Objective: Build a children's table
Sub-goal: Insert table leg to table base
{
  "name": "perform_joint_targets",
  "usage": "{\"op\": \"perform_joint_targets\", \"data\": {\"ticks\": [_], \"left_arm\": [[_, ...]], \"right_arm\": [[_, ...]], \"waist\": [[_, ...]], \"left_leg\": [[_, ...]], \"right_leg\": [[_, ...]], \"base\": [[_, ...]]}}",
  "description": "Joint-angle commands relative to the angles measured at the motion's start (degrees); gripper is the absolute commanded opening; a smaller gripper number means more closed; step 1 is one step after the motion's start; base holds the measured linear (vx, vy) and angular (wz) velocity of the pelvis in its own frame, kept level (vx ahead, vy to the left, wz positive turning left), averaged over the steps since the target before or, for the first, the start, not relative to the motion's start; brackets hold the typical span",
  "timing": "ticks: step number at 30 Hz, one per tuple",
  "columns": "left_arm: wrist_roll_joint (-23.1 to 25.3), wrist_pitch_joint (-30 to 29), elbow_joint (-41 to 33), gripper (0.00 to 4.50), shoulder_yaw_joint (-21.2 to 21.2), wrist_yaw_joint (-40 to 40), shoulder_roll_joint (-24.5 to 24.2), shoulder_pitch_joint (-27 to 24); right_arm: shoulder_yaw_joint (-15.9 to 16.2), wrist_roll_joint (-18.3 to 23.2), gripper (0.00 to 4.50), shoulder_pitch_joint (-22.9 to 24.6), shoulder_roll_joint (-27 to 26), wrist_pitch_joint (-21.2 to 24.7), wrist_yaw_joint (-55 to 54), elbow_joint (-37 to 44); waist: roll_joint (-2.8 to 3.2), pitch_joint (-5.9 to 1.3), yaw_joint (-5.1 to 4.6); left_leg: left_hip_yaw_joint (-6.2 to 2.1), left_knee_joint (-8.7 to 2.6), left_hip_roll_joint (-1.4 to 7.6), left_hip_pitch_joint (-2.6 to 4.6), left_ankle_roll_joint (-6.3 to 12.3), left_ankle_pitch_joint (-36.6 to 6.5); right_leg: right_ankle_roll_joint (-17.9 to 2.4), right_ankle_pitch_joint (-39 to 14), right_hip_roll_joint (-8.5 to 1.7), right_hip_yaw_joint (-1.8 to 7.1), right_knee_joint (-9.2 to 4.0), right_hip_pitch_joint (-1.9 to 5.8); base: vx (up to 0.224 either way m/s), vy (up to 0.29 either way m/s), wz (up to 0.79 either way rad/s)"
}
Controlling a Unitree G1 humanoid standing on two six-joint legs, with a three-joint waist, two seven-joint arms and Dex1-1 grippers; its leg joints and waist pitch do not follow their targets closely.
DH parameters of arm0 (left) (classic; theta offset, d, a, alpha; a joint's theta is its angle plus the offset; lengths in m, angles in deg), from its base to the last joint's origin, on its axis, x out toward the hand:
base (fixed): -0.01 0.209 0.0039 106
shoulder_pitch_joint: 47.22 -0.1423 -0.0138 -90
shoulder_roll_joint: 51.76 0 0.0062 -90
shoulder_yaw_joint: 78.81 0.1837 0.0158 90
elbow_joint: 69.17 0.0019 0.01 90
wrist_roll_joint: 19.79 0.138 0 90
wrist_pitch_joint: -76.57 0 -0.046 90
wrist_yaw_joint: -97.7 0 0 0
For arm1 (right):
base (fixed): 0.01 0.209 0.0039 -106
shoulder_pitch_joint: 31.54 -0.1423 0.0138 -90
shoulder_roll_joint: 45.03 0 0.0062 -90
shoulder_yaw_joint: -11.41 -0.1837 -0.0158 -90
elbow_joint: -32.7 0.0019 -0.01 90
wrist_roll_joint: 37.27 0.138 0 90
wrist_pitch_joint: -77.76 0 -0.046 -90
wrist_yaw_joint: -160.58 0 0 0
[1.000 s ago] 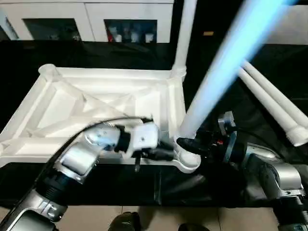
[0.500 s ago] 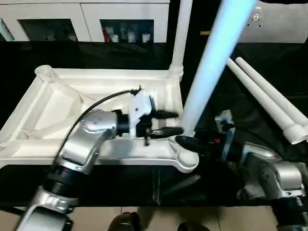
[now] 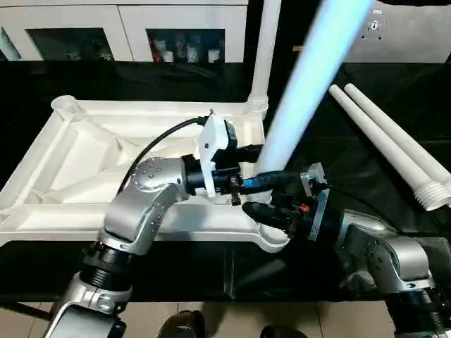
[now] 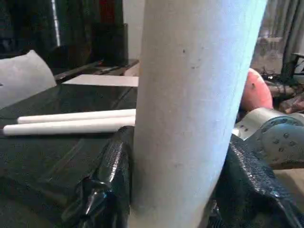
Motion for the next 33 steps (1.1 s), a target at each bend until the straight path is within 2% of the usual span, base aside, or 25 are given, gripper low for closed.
{"op": "perform_joint_targets", "data": {"ticks": [1,7,9,13,15,17,19,21,24,25,27,28,29,32,33], "left_arm": [[-0.60,-0.48,-0.67,2.02,0.05,0.02,-0.11,0.36],[-1.38,-1.25,0.28,1.98,-0.95,0.95,0.55,0.65],[-1.89,-2.38,0.96,1.98,-2.04,2.81,1.32,1.18],[-1.41,-2.73,2.43,1.98,-3.00,5.34,1.79,2.04],[-0.83,-3.26,3.35,1.96,-3.69,7.39,2.13,2.80],[-0.16,-5.68,4.67,1.95,-5.54,11.40,2.86,4.51],[-0.11,-6.43,5.05,1.94,-6.07,12.46,3.00,5.00],[-0.37,-9.87,6.21,1.92,-7.73,16.25,3.10,6.97],[-0.85,-12.30,6.66,1.91,-8.61,18.31,3.00,8.09],[-0.96,-13.50,6.83,1.91,-8.97,19.40,3.02,8.51],[-2.66,-18.22,7.71,1.91,-11.40,23.48,3.82,10.36],[-3.37,-19.22,7.93,1.91,-12.08,24.19,4.06,10.86],[-4.58,-20.95,8.02,1.91,-13.04,25.03,4.39,11.42],[-7.30,-23.62,7.83,1.91,-14.96,26.12,5.19,12.25],[-7.95,-24.29,7.69,1.91,-15.35,26.34,5.40,12.40]], "right_arm": [[-0.57,0.77,3.25,-0.19,-0.07,-0.03,-0.69,1.58],[-0.87,1.07,3.25,-0.11,-0.66,-0.18,-0.96,1.97],[-1.40,0.76,3.25,-0.13,-1.04,-0.52,-2.06,1.94],[-2.35,1.32,3.25,-0.27,-1.46,-0.47,-2.70,1.61],[-3.13,1.64,3.80,-0.35,-2.06,-1.14,-3.38,1.64],[-4.96,3.37,3.94,-0.83,-3.20,-1.38,-4.03,1.49],[-5.28,3.86,4.03,-0.81,-3.14,-1.03,-3.97,1.92],[-5.98,5.14,4.29,0.15,-2.46,-1.07,-2.08,3.66],[-7.07,6.09,4.46,0.65,-2.26,-1.21,-1.87,4.39],[-7.53,6.50,4.46,0.88,-2.17,-1.40,-1.79,4.79],[-11.82,10.09,4.46,0.67,-3.61,-0.54,-4.39,5.67],[-13.20,10.43,4.46,0.24,-4.21,-0.96,-6.13,5.54],[-15.44,11.59,4.46,-0.83,-5.02,0.32,-9.38,4.53],[-19.54,13.20,4.50,-3.21,-5.81,1.53,-14.60,1.35],[-20.56,13.89,4.50,-3.79,-5.82,1.93,-15.48,0.30]], "waist": [[-0.30,-4.64,0.16],[-0.14,-4.71,0.19],[0.10,-4.73,0.21],[0.07,-4.83,0.31],[0.08,-4.88,0.36],[0.03,-4.85,0.30],[-0.05,-4.85,0.33],[-0.24,-4.81,0.30],[-0.06,-4.89,0.39],[-0.35,-4.88,0.35],[-0.15,-4.94,0.47],[-0.52,-4.89,0.41],[-0.35,-4.86,0.52],[-0.24,-4.89,0.53],[-0.47,-4.89,0.50]], "left_leg": [[-2.93,-3.49,5.71,2.00,4.06,-5.31],[-2.97,-3.45,5.72,1.97,3.62,-5.78],[-2.95,-3.46,5.71,2.04,3.16,-6.32],[-3.00,-3.39,5.63,2.05,2.86,-6.61],[-3.03,-3.36,5.62,2.00,2.81,-6.43],[-2.97,-3.28,5.58,2.06,2.69,-6.95],[-3.10,-3.26,5.54,1.98,2.64,-6.78],[-2.97,-3.17,5.41,1.91,2.98,-6.76],[-3.14,-3.11,5.50,1.91,3.36,-6.38],[-3.14,-3.12,5.47,1.89,3.44,-6.14],[-3.12,-2.97,5.44,1.93,3.82,-5.67],[-3.01,-3.02,5.46,1.96,3.91,-5.77],[-3.06,-2.96,5.38,1.99,3.79,-5.51],[-3.02,-2.99,5.23,2.00,3.19,-4.92],[-2.90,-2.95,5.11,1.98,2.96,-5.04]], "right_leg": [[-14.54,0.83,-6.13,2.85,-3.30,2.22],[-14.89,1.05,-6.15,2.82,-3.22,2.30],[-15.01,0.69,-6.13,2.81,-3.25,2.23],[-15.00,0.70,-6.13,2.84,-3.24,2.28],[-15.00,1.08,-6.14,2.83,-3.11,2.32],[-15.28,0.66,-6.22,2.87,-3.19,2.24],[-15.22,0.32,-6.23,2.84,-3.19,2.40],[-14.61,-0.14,-6.12,2.88,-3.27,2.45],[-14.21,-0.68,-6.19,2.82,-3.30,2.39],[-14.20,-0.61,-6.15,2.80,-3.36,2.40],[-14.70,-0.43,-6.17,2.76,-3.25,2.24],[-14.78,-0.66,-6.16,2.79,-3.35,2.21],[-15.04,-1.37,-6.22,2.76,-3.34,2.08],[-15.07,-2.26,-6.12,2.67,-3.35,2.02],[-14.98,-2.67,-6.03,2.64,-3.49,2.05]], "base": [[0.000,0.000,0.00],[0.000,0.000,0.00],[0.000,0.000,0.00],[0.000,0.000,0.00],[0.000,0.000,0.00],[0.000,0.000,0.00],[0.000,0.000,0.00],[0.000,0.000,0.00],[0.000,0.000,0.00],[0.000,0.000,0.00],[0.000,0.000,0.00],[0.000,0.000,0.00],[0.000,0.000,0.00],[0.000,0.000,0.00],[0.000,0.000,0.00]]}}
